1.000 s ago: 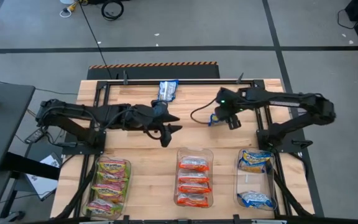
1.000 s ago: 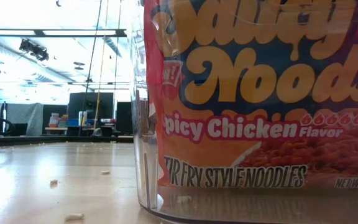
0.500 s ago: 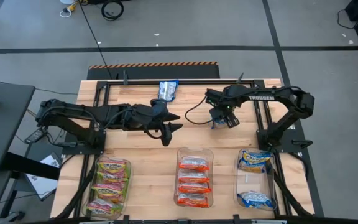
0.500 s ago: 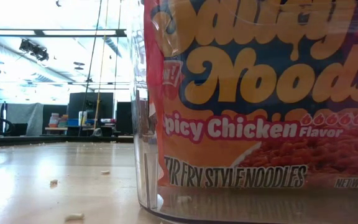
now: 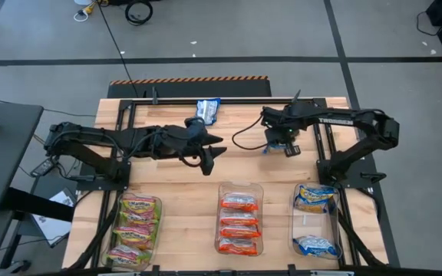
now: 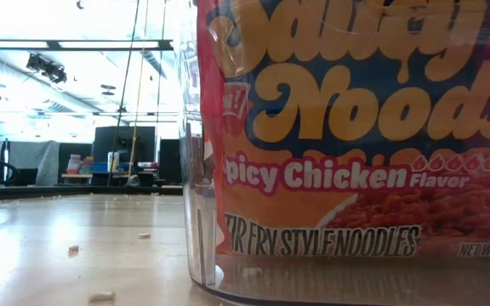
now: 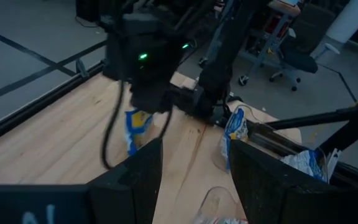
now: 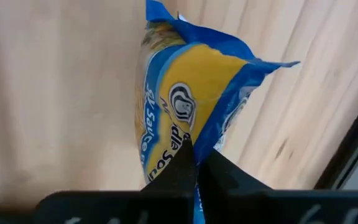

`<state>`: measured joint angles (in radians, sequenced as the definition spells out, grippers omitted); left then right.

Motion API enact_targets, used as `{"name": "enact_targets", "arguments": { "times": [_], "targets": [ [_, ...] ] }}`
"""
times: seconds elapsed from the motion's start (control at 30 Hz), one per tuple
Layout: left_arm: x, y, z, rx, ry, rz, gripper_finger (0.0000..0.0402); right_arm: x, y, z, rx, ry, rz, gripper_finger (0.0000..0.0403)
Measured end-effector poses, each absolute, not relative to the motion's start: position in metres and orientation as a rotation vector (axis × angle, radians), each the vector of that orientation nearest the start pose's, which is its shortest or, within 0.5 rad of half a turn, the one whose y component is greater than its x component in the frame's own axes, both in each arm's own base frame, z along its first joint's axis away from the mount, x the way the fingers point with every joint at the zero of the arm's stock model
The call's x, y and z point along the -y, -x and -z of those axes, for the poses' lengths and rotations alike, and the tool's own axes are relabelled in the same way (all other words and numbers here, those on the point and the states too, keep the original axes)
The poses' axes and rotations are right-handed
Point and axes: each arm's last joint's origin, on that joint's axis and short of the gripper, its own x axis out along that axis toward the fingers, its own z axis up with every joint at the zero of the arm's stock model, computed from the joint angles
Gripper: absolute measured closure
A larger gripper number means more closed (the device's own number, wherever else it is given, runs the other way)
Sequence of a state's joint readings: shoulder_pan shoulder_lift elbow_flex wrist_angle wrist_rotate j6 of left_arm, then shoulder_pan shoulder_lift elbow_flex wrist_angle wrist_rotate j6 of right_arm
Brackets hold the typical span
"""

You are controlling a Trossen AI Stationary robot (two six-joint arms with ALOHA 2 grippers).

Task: Sort Maruchan noodles
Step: Put the blue noodle pack into the right transparent bin

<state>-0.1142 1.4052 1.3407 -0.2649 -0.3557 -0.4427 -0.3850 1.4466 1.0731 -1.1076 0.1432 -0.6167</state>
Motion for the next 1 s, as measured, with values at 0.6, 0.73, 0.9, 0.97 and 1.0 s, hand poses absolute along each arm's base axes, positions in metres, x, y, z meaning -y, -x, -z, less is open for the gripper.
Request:
{"name": "enact_targets", "arguments": {
  "times": [0.6, 0.73, 0.9, 0.97, 1.0],
  "targets": [
    [0.024, -0.326, -0.379, -0.092, 0.476, -0.483, 0.0214, -0.063, -0.164, -0.345, -1.545, -0.397, -0.017, 0.0398],
    [0.029, -0.334, -0.378, -0.064, 0.481, -0.416, 0.0214, -0.105, -0.150, -0.341, -1.622, -0.398, 0.022, 0.0398],
    [0.047, -0.341, -0.377, -0.076, 0.444, -0.239, 0.0214, -0.150, -0.147, -0.321, -1.726, -0.359, 0.161, 0.0398],
    [0.057, -0.339, -0.377, -0.087, 0.438, -0.189, 0.0214, -0.165, -0.149, -0.311, -1.730, -0.307, 0.186, 0.0398],
    [0.062, -0.338, -0.377, -0.091, 0.439, -0.173, 0.0214, -0.172, -0.150, -0.305, -1.736, -0.275, 0.192, 0.0398]
  ]
}}
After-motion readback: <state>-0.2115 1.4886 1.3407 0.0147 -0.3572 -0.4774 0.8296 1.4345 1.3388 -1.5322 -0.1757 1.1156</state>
